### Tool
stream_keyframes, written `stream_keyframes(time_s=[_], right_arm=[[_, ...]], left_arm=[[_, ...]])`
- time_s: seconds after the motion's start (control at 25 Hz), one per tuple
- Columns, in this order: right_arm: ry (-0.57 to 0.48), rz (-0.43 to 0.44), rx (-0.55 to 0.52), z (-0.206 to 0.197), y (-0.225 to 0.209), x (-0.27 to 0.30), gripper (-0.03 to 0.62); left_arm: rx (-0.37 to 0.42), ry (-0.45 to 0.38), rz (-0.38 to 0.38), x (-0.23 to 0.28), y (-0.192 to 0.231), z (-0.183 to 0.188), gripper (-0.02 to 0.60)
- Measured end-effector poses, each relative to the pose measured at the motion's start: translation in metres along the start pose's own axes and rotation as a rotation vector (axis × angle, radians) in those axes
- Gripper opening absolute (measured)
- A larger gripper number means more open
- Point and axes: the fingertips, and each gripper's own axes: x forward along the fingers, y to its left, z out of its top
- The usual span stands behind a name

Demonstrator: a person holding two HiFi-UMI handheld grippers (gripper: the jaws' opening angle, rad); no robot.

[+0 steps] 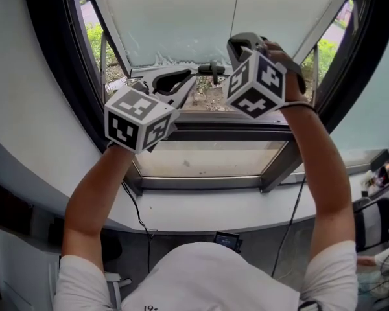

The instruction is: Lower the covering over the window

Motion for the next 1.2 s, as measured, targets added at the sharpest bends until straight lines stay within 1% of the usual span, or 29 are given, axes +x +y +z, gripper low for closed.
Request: stream_keyframes(time_s=[0.16, 0.4, 0.48, 0.56, 0.68, 0.96, 1.2], right_arm=[[0.033, 0.076, -0.048, -0.007, 0.026, 0.002, 0.023], [0.090, 0.128, -0.137, -0.025, 0.053, 0.004, 0.023], [0.106, 0.146, -0.184, -0.033, 0.068, 0.004, 0.023], [0.114, 0.163, -0.209, -0.040, 0.083, 0.006, 0.023], [0.126, 0.187, -0.213, -0.048, 0.096, 0.006, 0.023], [0.126, 0.209, -0.206, -0.050, 0.111, 0.002, 0.023], [0.154, 0.265, -0.236, -0.060, 0.134, 0.001, 0.023]], left_arm=[[0.021, 0.008, 0.000, 0.000, -0.001, -0.001, 0.041], [0.060, 0.018, 0.000, 0.001, -0.005, -0.002, 0.041], [0.071, 0.014, 0.007, 0.000, -0.006, 0.000, 0.041], [0.078, 0.011, 0.019, 0.000, -0.005, 0.003, 0.041], [0.085, 0.009, 0.036, 0.000, -0.001, 0.006, 0.041], [0.111, -0.004, 0.076, -0.007, 0.005, 0.011, 0.042], [0.158, -0.009, 0.115, -0.011, 0.016, 0.022, 0.046]])
